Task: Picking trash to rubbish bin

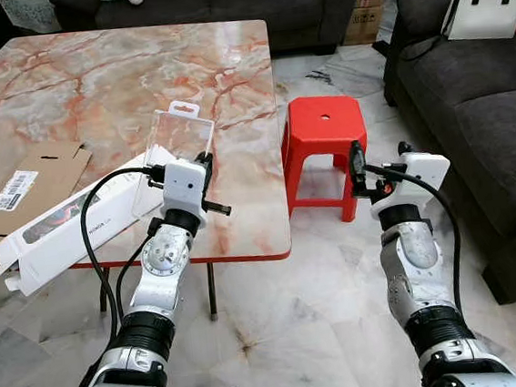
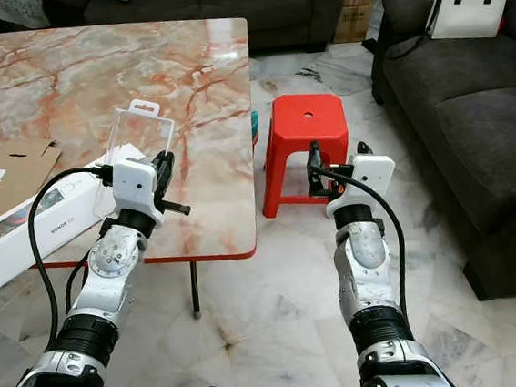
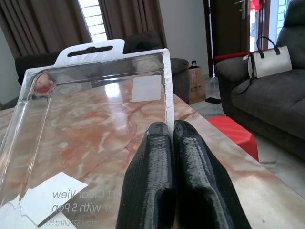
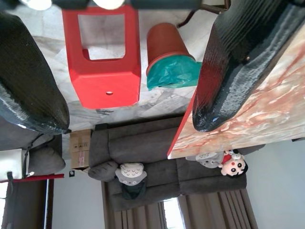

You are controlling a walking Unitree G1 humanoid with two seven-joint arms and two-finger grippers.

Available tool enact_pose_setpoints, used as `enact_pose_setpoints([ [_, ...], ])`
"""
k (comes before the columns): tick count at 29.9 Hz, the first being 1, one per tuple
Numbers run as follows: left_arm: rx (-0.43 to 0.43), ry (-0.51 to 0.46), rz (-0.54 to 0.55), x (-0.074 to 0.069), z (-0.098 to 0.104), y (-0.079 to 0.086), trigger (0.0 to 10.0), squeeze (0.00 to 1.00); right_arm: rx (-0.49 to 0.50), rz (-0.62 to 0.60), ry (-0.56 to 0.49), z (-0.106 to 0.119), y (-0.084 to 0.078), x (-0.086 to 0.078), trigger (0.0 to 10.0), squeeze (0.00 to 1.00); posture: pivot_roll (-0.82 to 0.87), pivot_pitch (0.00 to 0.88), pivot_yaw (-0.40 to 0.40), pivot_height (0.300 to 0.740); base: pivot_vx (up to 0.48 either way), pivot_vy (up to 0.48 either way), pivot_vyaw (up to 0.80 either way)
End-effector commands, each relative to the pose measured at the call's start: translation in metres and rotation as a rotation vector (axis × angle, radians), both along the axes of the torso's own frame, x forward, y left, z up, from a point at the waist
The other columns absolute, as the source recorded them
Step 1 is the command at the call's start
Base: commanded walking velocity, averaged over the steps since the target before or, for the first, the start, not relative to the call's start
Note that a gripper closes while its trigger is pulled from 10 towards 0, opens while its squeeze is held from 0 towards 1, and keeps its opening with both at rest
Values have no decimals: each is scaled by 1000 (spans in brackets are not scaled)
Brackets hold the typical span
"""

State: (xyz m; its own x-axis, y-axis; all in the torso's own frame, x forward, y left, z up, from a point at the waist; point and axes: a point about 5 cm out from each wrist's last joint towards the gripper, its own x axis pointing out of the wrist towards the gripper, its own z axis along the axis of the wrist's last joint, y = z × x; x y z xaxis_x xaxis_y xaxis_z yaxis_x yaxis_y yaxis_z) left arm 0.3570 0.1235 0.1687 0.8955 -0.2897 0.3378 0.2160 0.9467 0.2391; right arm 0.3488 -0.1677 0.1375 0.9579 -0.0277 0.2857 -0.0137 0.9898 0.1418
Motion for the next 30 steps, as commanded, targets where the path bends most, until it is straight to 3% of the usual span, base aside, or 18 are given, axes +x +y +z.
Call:
enact_pose_setpoints([
  [1,-1,-8,-8,-2,-1,0,10000,0,10,-1,6,-2,-1,-1,10000,0,148,103,-13,740,-270,0,0],
  [30,2,-7,-13,-1,0,1,10000,0,19,2,14,-5,2,-3,10000,0,146,121,-7,740,-293,0,0],
])
